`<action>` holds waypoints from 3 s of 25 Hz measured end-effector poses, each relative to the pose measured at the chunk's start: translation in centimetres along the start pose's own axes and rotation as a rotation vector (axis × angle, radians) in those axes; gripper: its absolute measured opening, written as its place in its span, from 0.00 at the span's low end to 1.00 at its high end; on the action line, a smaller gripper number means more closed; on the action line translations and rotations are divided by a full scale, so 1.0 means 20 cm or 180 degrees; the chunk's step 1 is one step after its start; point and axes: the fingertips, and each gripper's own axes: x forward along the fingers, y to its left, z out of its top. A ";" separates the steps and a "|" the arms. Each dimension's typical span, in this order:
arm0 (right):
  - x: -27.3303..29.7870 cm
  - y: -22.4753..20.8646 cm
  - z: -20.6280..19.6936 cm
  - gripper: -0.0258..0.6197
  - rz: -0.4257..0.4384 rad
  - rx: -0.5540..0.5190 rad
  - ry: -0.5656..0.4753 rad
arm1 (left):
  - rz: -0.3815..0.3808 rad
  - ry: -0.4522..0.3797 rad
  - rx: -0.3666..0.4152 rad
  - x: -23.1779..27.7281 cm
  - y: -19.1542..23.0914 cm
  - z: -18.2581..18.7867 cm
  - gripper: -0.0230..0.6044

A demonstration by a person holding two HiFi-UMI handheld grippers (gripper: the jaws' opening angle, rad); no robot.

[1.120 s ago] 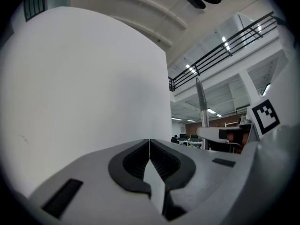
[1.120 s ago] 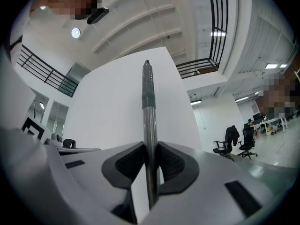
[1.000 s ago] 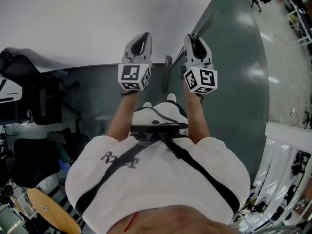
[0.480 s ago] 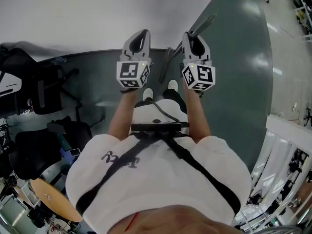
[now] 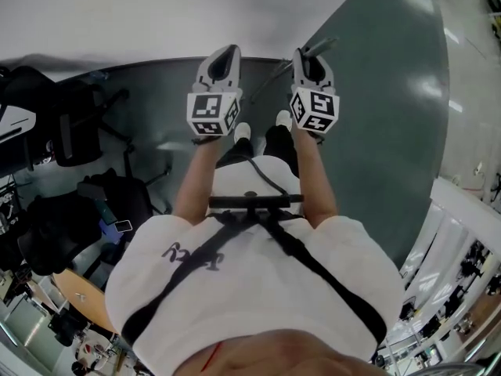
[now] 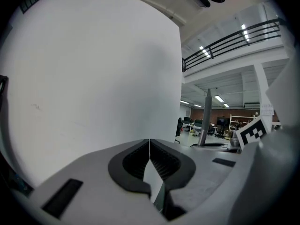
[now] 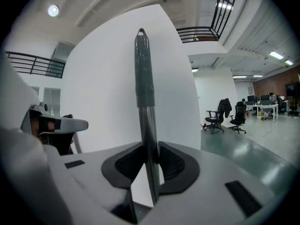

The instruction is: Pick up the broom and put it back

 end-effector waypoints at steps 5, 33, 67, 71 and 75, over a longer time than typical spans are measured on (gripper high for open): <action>0.09 -0.05 -0.24 0.18 -0.0138 0.0092 0.0245 | -0.0011 0.0168 -0.0030 0.04 0.03 -0.15 0.06; 0.38 -0.62 -1.29 0.18 -0.1027 0.0621 0.1220 | -0.0277 0.0779 -0.0129 0.47 0.00 -0.83 0.06; 0.98 -0.90 -1.80 0.18 -0.1327 0.0951 0.1615 | -0.0383 0.1071 -0.0132 0.74 0.06 -1.16 0.06; 1.03 -0.94 -1.79 0.18 -0.1252 0.0968 0.1590 | -0.0415 0.1086 -0.0106 0.76 0.04 -1.18 0.06; 1.08 -0.94 -1.78 0.18 -0.1128 0.0905 0.1593 | -0.0440 0.1108 -0.0088 0.76 0.03 -1.19 0.06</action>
